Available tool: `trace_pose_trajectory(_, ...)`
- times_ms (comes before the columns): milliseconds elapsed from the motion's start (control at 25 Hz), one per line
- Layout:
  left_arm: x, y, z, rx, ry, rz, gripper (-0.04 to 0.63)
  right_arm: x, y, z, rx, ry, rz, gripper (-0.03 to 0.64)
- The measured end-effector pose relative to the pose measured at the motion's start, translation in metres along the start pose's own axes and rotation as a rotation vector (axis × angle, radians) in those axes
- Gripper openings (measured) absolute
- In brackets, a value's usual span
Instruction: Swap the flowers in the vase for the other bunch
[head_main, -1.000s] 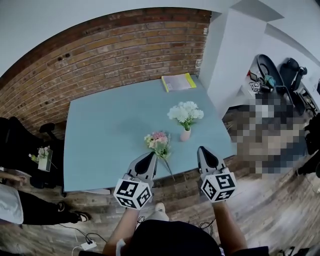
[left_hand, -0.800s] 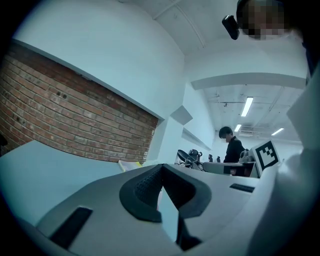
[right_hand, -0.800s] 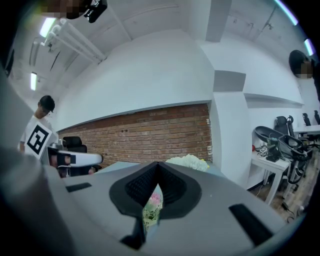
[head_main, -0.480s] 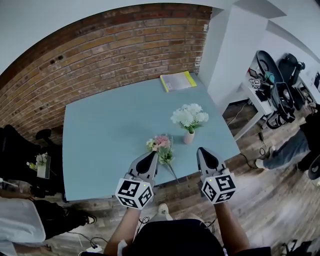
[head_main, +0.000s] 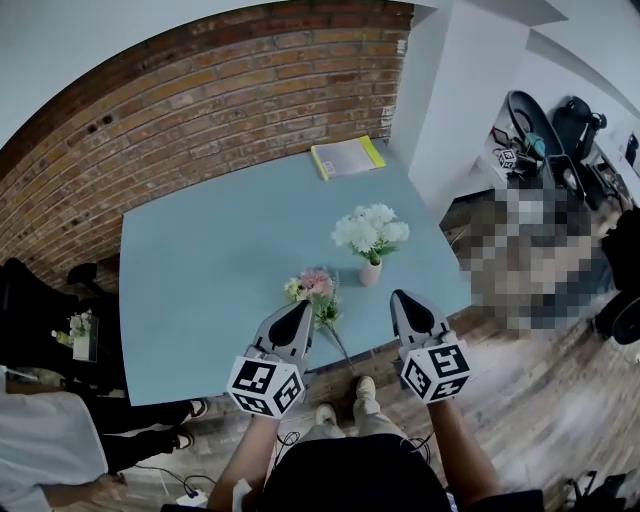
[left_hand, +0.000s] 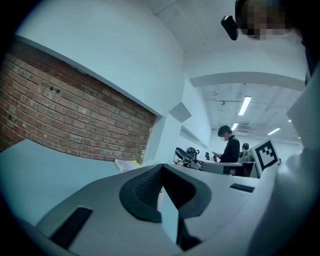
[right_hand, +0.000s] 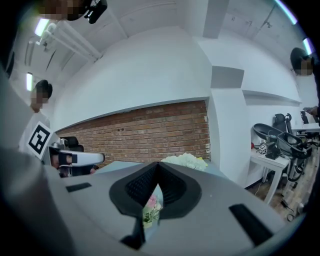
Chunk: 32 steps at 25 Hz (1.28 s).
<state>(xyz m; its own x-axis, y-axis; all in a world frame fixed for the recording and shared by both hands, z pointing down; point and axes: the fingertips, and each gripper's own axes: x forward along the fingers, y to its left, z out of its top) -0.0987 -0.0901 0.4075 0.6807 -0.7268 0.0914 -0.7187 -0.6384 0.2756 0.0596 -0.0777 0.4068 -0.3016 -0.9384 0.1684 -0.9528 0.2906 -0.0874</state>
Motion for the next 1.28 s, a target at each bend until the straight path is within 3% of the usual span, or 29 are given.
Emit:
trace_pose_trajectory(920,0.047,0.006,0.007,0.023,-0.023,0.154,0.006,0.048,-0.062,-0.012,-0.022,-0.017,0.106,0.005)
trace_pose_trajectory(1280,0.063,0.003,0.002,0.024,-0.017,0.169,0.006,0.058,-0.075,-0.031,-0.023,0.015,0.144,0.005)
